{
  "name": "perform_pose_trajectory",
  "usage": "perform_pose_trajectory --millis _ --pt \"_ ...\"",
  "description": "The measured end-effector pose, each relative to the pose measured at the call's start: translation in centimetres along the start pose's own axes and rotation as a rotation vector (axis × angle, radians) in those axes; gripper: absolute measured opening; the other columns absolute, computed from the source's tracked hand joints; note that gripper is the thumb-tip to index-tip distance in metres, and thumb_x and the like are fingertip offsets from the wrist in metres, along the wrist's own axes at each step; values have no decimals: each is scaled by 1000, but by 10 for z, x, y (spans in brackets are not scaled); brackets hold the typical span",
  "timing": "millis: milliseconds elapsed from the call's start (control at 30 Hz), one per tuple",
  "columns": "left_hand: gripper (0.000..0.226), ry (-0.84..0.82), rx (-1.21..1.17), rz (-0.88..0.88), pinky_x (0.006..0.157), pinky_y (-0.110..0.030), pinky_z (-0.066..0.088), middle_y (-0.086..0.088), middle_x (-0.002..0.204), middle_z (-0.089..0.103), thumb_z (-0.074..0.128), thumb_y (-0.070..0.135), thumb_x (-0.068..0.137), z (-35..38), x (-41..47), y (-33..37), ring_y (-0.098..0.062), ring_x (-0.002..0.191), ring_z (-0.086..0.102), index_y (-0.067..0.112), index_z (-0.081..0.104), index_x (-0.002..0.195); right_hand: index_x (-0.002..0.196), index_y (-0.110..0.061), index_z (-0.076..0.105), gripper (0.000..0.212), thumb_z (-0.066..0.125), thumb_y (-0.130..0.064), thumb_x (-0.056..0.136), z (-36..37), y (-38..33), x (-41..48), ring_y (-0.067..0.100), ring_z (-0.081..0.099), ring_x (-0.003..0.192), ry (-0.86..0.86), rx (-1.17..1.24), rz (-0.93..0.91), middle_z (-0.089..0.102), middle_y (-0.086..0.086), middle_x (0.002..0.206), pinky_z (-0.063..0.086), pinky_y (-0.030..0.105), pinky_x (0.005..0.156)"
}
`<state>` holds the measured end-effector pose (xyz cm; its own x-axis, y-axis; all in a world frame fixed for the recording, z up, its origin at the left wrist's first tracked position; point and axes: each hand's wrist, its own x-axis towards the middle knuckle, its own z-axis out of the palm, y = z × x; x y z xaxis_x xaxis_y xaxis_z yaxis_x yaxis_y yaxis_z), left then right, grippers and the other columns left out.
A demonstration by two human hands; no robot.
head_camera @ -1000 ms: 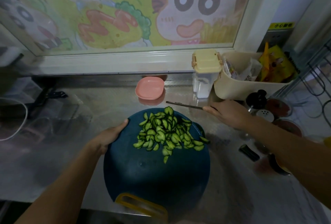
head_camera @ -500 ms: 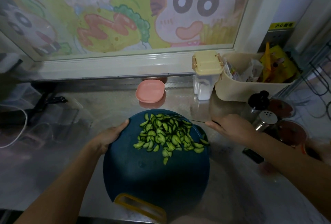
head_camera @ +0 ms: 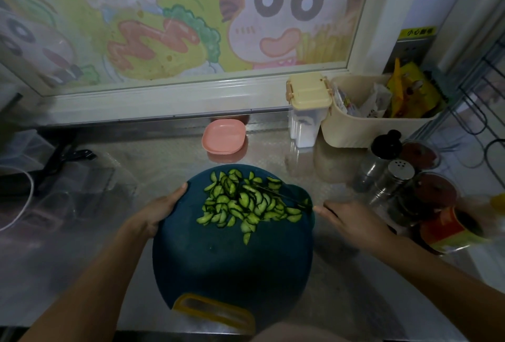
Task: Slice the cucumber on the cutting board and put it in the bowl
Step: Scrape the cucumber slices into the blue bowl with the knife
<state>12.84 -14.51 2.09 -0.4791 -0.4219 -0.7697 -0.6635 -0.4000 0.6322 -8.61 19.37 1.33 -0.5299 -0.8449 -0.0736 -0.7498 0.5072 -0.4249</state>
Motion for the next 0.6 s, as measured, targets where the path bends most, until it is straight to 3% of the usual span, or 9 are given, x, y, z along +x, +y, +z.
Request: perform_pose_trajectory --millis 67,167,233,367,500,600 --pt "62 -12 -17 3 85 -43 52 -16 105 69 52 57 79 -1 -1 -5 -32 96 66 7 62 113 81 -15 57 77 5 -72 77 3 -4 -7 14 53 63 -13 18 49 54 -1 63 29 30 57" --pt "61 -18 -23 -5 81 -42 55 -16 106 69 50 56 79 -1 -4 -11 -32 96 66 7 62 113 82 -20 61 91 -4 -82 70 4 -7 -17 13 60 68 -2 73 83 64 2 72 44 32 63" --pt "61 -39 -49 -12 80 -43 56 -17 108 68 50 56 76 -2 -5 -17 -32 95 67 8 62 113 84 -22 62 80 5 -77 73 6 -7 -24 12 61 68 -54 114 138 64 2 73 52 37 67" --pt "60 -70 -93 -25 82 -45 55 -17 112 67 48 57 76 -5 -6 -30 -33 98 66 12 62 114 81 -24 61 93 -6 -87 66 11 -11 -36 11 61 70 -54 112 122 65 0 74 50 35 70" --pt "59 -53 -115 -28 77 -43 57 -15 109 68 47 57 77 -7 -6 -35 -30 91 68 13 62 113 77 -23 55 50 22 -59 89 13 -15 -41 17 61 75 -113 106 121 60 -2 72 41 32 67" --pt "56 -35 -124 -41 76 -42 57 -14 108 69 44 58 82 -9 -6 -38 -29 90 69 15 62 114 77 -28 51 35 30 -50 95 17 -17 -47 15 58 72 -120 137 141 56 -6 70 38 29 64"
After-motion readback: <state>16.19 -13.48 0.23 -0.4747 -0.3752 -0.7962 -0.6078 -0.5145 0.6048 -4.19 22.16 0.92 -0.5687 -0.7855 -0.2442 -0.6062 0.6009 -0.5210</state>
